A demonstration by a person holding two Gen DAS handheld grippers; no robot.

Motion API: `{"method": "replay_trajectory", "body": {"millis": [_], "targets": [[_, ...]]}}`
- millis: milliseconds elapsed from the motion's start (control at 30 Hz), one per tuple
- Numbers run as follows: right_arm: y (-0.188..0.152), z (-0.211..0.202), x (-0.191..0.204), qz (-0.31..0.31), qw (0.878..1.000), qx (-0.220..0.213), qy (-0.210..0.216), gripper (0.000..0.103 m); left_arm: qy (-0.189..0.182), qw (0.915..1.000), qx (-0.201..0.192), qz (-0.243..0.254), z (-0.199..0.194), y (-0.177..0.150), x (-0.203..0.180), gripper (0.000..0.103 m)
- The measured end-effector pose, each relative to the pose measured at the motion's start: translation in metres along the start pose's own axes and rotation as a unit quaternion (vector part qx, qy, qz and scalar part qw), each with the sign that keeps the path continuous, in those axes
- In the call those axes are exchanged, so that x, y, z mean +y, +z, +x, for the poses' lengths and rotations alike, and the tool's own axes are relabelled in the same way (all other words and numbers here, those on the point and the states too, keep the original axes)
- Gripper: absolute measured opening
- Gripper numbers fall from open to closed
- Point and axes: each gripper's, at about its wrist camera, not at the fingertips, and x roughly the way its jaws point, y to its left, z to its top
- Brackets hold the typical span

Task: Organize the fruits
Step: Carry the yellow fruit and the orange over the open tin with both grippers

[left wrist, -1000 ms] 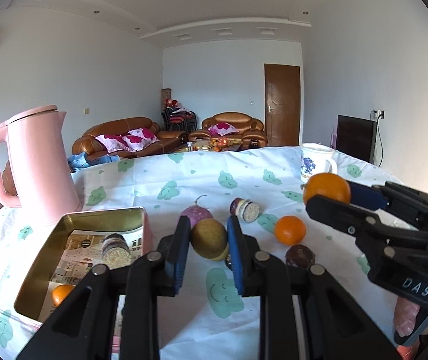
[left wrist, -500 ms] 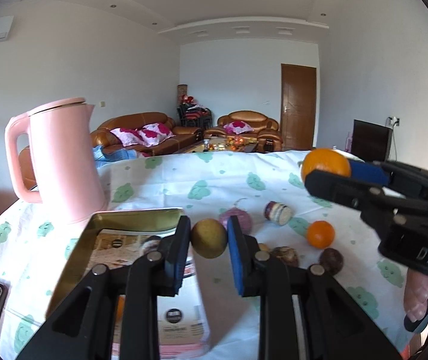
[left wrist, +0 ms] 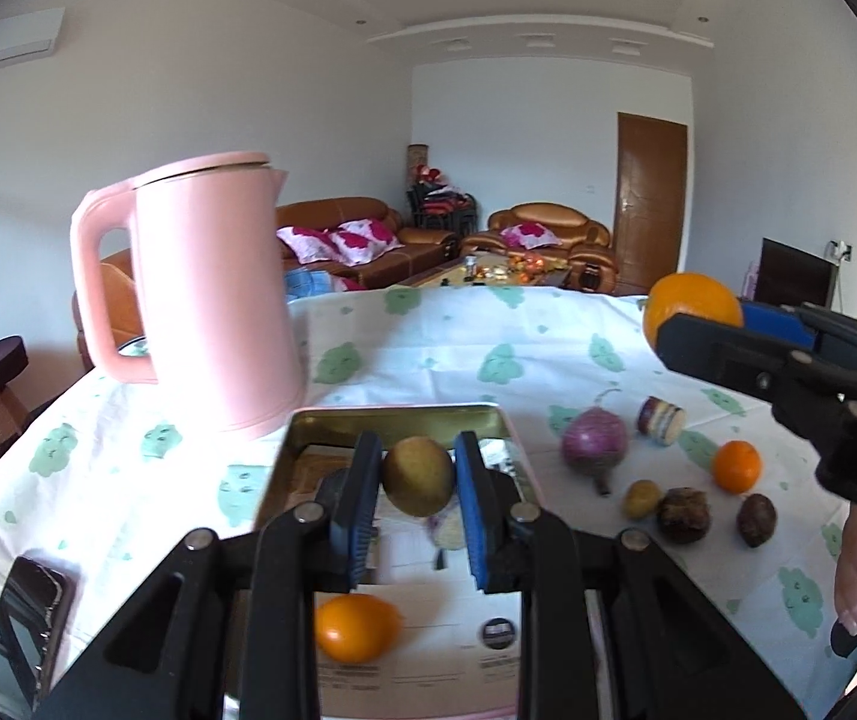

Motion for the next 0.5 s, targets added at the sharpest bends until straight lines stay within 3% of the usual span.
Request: {"method": "replay_trajectory", "body": {"millis": [500], "targets": [[-0.002, 0.046, 0.022, 0.000, 0.999, 0.034, 0.024, 0.038, 0.021, 0.9989, 0.042, 0.008, 0.028, 0.000, 0.026, 0.026]]}}
